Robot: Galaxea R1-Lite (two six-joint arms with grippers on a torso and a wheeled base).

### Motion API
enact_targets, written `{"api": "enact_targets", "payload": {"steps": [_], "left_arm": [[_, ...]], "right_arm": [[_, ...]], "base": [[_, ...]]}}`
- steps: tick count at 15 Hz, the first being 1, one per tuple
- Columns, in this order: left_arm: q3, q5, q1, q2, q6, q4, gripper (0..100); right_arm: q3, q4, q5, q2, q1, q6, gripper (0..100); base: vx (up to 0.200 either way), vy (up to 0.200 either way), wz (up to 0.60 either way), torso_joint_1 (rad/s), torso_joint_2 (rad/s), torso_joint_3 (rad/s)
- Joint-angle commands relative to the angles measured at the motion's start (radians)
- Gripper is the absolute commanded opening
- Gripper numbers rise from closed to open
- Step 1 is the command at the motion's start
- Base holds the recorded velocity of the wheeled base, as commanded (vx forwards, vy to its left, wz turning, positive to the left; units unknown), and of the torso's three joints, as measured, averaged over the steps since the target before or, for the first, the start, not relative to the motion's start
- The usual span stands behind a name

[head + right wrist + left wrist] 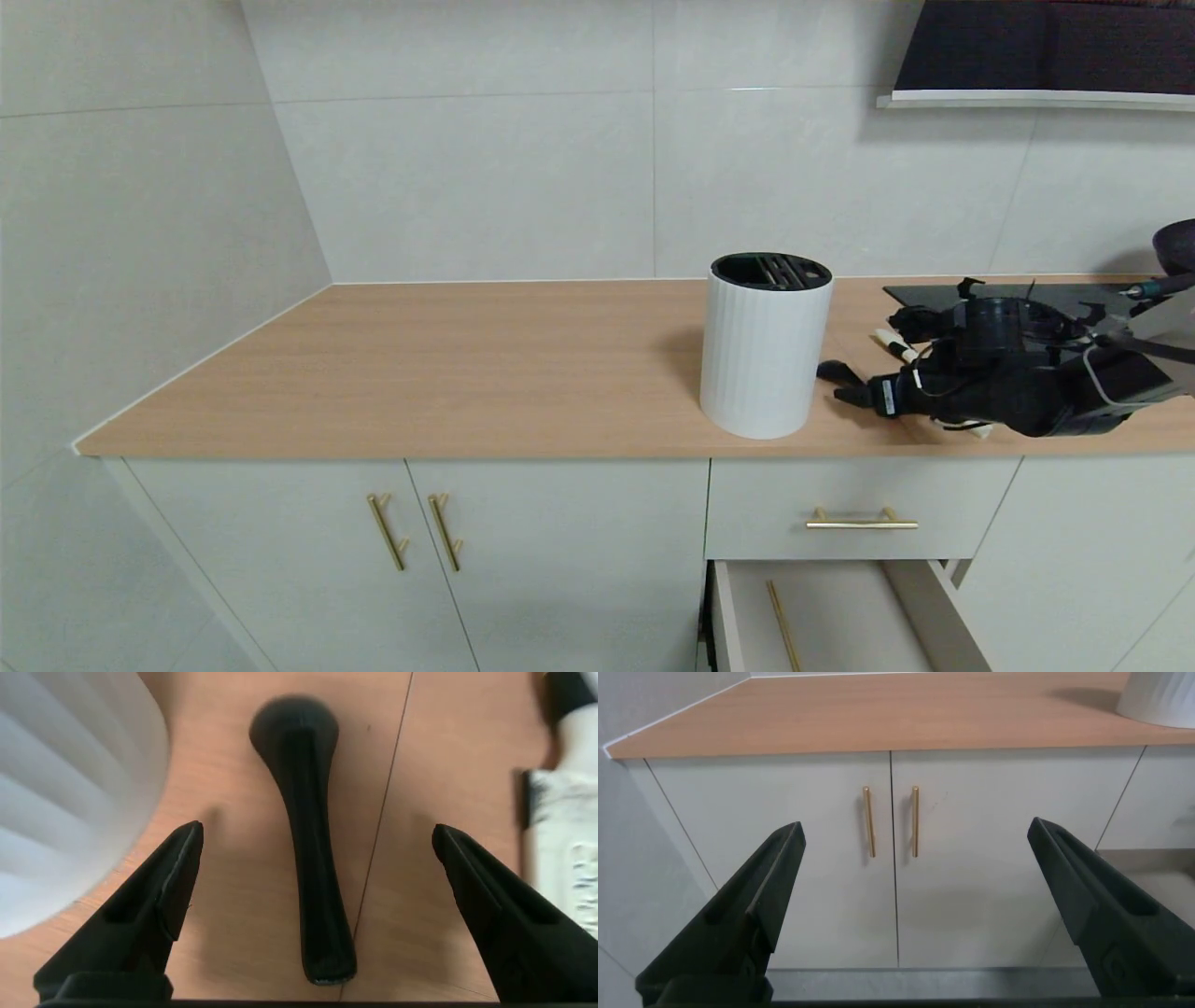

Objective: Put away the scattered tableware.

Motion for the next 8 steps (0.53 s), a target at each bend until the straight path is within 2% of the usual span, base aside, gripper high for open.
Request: {"api": "enact_targets", "payload": {"steps": [1,4,5,8], "left_arm": [[0.0,0.0,0.0,0.0,0.0,0.0,100],[0.0,0.0,0.0,0.0,0.0,0.0,100],[0.0,0.0,0.0,0.0,0.0,0.0,100],[0.0,0.0,0.0,0.0,0.0,0.0,100]], "right_arm": [[-0.005,-0.001,0.0,0.011,0.001,0.0,100],[-0.008,-0.001,-0.001,0.019,0.001,0.0,100],[-0.01,-0.001,-0.001,0.022,0.001,0.0,0],[-0.011,-0.001,-0.001,0.028,0.001,0.0,0]], "base": [[0.0,0.0,0.0,0.0,0.0,0.0],[0.0,0.0,0.0,0.0,0.0,0.0],[0.0,0.0,0.0,0.0,0.0,0.0],[0.0,0.0,0.0,0.0,0.0,0.0]]}}
